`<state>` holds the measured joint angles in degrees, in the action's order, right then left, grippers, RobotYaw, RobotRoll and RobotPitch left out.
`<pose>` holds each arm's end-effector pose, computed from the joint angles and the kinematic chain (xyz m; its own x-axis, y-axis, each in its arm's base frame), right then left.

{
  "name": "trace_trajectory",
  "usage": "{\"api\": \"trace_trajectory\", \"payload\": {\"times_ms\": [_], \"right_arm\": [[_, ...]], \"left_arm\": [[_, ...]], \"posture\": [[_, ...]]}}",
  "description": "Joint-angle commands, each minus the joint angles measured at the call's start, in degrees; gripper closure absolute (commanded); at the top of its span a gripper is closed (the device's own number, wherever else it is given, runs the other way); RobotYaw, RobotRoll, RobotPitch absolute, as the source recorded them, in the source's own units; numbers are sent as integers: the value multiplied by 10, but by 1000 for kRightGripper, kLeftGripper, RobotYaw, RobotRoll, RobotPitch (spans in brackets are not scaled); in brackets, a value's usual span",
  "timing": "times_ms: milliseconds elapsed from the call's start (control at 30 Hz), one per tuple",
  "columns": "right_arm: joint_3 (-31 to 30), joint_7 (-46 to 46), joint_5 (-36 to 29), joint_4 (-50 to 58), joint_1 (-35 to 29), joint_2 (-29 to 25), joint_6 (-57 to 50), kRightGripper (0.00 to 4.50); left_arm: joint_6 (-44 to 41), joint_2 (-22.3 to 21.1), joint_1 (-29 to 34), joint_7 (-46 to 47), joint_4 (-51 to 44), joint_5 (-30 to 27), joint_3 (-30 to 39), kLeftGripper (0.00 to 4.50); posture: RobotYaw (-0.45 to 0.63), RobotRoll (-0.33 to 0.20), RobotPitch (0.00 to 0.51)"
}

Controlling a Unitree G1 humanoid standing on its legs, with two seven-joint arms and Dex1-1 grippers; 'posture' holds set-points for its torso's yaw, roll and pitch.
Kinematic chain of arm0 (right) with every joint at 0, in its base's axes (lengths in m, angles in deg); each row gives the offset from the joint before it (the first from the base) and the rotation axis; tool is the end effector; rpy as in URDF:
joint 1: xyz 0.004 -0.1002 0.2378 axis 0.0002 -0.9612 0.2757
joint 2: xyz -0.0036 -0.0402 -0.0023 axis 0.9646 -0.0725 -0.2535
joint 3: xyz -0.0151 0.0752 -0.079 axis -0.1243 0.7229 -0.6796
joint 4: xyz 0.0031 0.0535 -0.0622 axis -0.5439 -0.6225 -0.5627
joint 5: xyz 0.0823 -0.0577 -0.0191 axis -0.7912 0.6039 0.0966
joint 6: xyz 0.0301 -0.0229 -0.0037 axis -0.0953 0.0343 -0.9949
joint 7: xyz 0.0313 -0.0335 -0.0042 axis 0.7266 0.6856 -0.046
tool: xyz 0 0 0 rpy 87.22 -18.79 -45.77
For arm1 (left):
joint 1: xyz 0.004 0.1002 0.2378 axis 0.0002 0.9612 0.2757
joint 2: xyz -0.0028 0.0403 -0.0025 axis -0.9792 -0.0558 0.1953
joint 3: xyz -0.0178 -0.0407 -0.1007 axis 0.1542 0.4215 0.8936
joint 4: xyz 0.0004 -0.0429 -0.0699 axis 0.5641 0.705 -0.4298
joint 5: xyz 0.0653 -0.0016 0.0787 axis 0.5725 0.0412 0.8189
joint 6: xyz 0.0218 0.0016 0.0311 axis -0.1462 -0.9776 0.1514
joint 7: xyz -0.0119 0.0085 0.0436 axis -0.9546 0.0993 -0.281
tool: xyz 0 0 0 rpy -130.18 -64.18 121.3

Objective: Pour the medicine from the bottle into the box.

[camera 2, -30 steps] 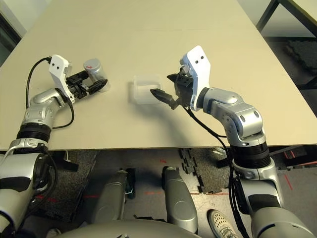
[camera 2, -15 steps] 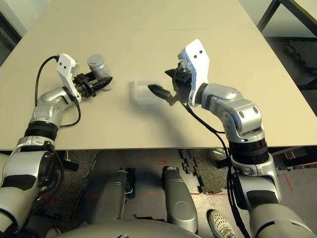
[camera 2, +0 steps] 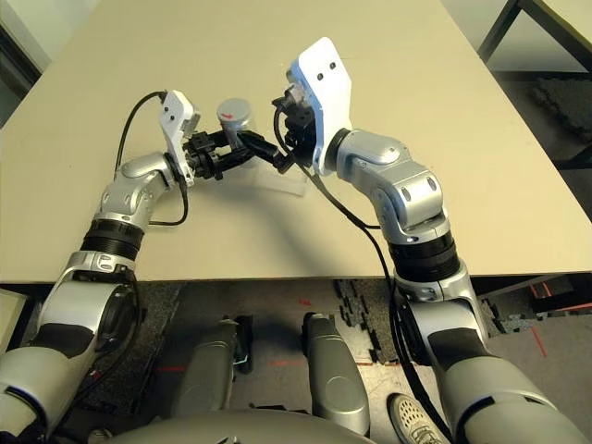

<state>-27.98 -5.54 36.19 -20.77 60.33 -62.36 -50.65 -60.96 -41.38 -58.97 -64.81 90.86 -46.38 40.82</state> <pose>0.2953 -0.1163 0.2203 0.6474 0.7621 -0.0095 -0.7479 0.6329 -0.2002 0.3488 0.1702 0.1514 0.5412 -0.8396 -0.0467 0.8399 0.5369 0.0796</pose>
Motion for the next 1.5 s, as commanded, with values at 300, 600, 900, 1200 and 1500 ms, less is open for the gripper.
{"api": "trace_trajectory", "payload": {"times_ms": [300, 600, 900, 1200, 1500], "right_arm": [[-10, -2, 31, -17, 12, 13, 25, 0], [-9, -12, 27, -21, 15, 28, 33, 0], [-7, -20, 33, -33, 32, 37, 42, 0], [-4, -18, 39, -27, 37, 30, 37, 0], [12, 10, 59, -38, 43, 21, 42, 0]], "left_arm": [[-28, -33, 6, -11, -67, 5, -15, 2038], [-4, -86, 7, 13, -26, 3, 28, 2038], [9, -71, -10, -1, -14, 1, 19, 2038], [22, -25, -57, -20, 21, 9, -4, 2038], [24, -8, -76, -40, 44, 16, -20, 2038]], "posture": [[-179, 0, 149], [-144, 0, 141], [-142, 0, 130], [-162, 0, 128], [-198, 0, 128]]}}
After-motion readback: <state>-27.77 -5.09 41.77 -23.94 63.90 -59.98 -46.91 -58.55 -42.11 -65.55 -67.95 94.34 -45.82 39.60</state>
